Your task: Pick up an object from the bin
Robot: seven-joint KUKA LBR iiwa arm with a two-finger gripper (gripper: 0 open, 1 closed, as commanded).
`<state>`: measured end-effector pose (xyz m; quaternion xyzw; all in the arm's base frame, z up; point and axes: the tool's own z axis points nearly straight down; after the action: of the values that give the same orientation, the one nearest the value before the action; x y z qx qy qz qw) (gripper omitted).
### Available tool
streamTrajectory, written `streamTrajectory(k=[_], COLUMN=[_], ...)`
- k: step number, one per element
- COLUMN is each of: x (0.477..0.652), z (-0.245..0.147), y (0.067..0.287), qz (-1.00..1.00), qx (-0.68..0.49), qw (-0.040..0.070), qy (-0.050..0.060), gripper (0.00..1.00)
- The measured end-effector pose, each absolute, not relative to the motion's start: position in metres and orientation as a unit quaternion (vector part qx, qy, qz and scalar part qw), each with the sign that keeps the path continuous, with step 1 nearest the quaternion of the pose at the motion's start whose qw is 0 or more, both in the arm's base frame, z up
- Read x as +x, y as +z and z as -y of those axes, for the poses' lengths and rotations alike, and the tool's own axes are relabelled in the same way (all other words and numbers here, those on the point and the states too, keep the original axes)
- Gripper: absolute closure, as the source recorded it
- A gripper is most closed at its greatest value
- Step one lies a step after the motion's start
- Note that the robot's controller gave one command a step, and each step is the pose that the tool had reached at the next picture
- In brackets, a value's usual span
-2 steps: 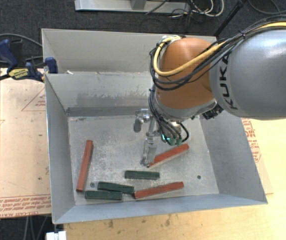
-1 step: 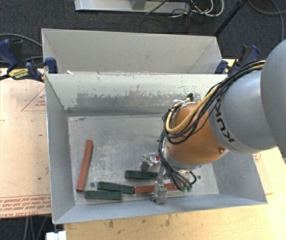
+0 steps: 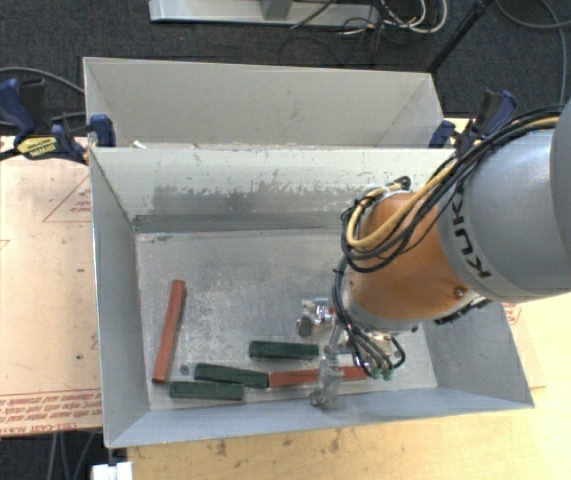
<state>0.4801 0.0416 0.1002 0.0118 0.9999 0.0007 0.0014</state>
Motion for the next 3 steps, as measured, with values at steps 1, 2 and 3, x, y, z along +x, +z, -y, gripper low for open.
streamTrajectory(k=[1, 2, 3], x=[0.480, 0.482, 0.486], z=[-0.047, -0.055, -0.056], y=[0.099, 0.071, 0.072], qz=[-1.000, -1.000, -1.000], qx=[0.005, -0.002, -0.001], qw=[0.000, 0.007, 0.006], qy=[0.001, 0.001, 0.001], gripper=[0.00, 0.00, 0.00])
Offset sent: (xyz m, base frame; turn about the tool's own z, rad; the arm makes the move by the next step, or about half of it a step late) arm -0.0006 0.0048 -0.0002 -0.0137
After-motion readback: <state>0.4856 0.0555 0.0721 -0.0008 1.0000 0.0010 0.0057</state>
